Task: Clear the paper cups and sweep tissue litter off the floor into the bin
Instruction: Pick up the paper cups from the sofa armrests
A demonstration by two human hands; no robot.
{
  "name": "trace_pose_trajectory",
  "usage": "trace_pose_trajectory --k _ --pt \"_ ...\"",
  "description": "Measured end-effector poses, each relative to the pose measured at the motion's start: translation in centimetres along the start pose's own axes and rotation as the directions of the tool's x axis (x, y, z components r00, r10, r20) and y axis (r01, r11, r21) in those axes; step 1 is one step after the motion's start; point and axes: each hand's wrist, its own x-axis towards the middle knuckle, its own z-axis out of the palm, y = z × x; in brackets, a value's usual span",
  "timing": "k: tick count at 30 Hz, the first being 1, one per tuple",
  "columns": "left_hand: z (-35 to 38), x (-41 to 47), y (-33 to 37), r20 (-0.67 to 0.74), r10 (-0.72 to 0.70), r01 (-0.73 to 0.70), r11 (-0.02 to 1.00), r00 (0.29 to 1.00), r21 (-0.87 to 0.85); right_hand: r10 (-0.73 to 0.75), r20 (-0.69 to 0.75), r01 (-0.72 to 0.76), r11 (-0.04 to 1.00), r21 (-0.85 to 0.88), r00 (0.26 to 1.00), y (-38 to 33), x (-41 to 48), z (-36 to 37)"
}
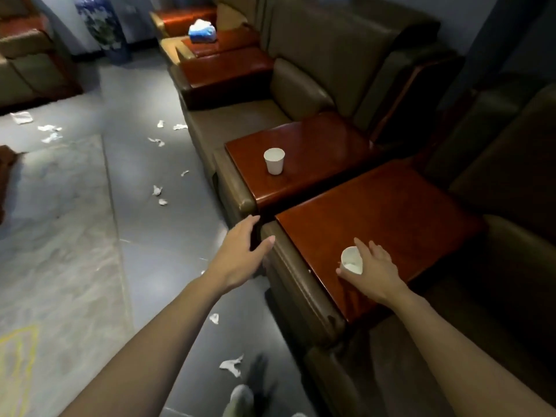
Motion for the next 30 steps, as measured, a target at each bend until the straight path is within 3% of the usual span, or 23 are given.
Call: trace_pose_trajectory --k 8,17,24,30 --pt "5.6 10.3 -5.6 0.175 0.097 -0.094 0.995 0.98 -0.02 0.219 -0.051 -0.208 0.964 0.166 0.974 1.4 8.8 6.2" --pt "3.4 15.4 -6.3 0.205 0.119 -0.099 0.99 0.972 -0.102 0.051 -0.199 0.007 0.959 0.282 0.979 -5.7 11.8 2.7" --pt "-3.0 21.0 -2.6 0.144 0.156 -0.139 0.983 0.977 -0.124 -0.052 -0.236 0.105 0.97 0.217 0.97 -12.9 14.2 -6.5" --pt "-0.8 30.4 -3.4 0.074 0.084 -0.07 0.981 0.994 -0.18 -0.102 -0.247 0.146 0.975 0.166 0.964 -14.6 22.5 -9.1"
